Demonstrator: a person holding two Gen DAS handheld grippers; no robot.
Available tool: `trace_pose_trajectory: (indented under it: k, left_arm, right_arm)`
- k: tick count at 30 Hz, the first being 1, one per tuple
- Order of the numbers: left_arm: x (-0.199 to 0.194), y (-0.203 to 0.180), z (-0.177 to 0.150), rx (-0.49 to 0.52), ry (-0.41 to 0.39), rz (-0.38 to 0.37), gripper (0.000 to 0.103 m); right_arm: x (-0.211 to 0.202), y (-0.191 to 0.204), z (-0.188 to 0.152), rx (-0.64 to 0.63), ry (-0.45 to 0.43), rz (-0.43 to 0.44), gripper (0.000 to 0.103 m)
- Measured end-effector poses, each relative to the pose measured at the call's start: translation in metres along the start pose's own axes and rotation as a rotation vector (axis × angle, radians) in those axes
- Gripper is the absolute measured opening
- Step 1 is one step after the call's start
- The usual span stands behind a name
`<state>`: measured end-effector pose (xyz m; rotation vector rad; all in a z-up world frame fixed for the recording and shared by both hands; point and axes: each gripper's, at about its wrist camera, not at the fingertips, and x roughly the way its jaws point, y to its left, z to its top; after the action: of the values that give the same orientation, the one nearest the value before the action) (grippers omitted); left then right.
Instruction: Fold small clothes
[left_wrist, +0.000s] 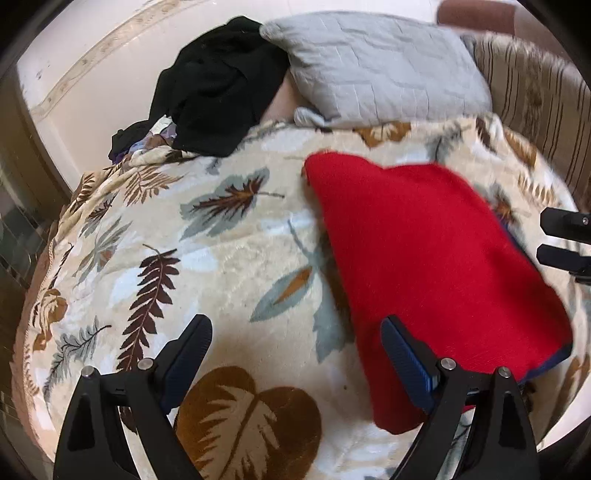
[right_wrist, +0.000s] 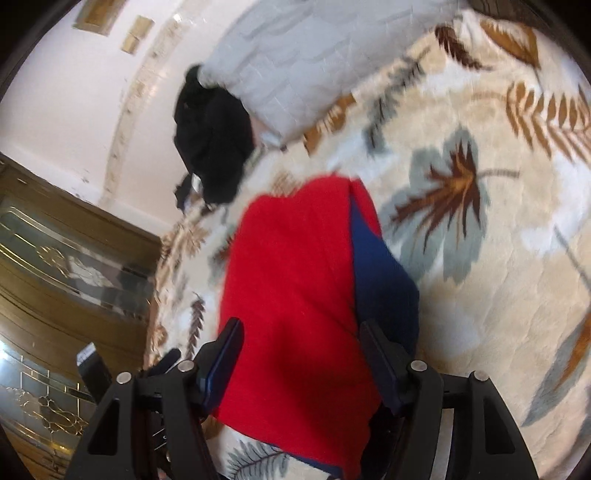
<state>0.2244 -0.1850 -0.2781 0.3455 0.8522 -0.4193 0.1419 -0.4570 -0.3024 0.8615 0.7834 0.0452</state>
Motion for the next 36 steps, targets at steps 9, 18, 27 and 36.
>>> trace_pose_trajectory:
  k: [9,18,27,36]
  left_arm:
    - [-0.013,0.01,0.008,-0.067,-0.061,-0.027,0.093]
    - [-0.023,0.011,0.01,-0.074,-0.12,-0.006,0.093]
    - [-0.028,0.009,0.012,-0.066,-0.15,-0.02,0.093]
    - [-0.028,0.007,0.013,-0.066,-0.148,-0.028,0.093]
  right_arm:
    - [-0.011,-0.01,0.005,0.038,-0.011,0.01,0.07]
    - [-0.014,0.008,0.003,-0.049,-0.019,0.036,0.07]
    - [-0.015,0.022,0.001,-0.108,-0.032,0.052,0.07]
    - [-0.013,0.017,0.003,-0.093,-0.036,0.039,0.07]
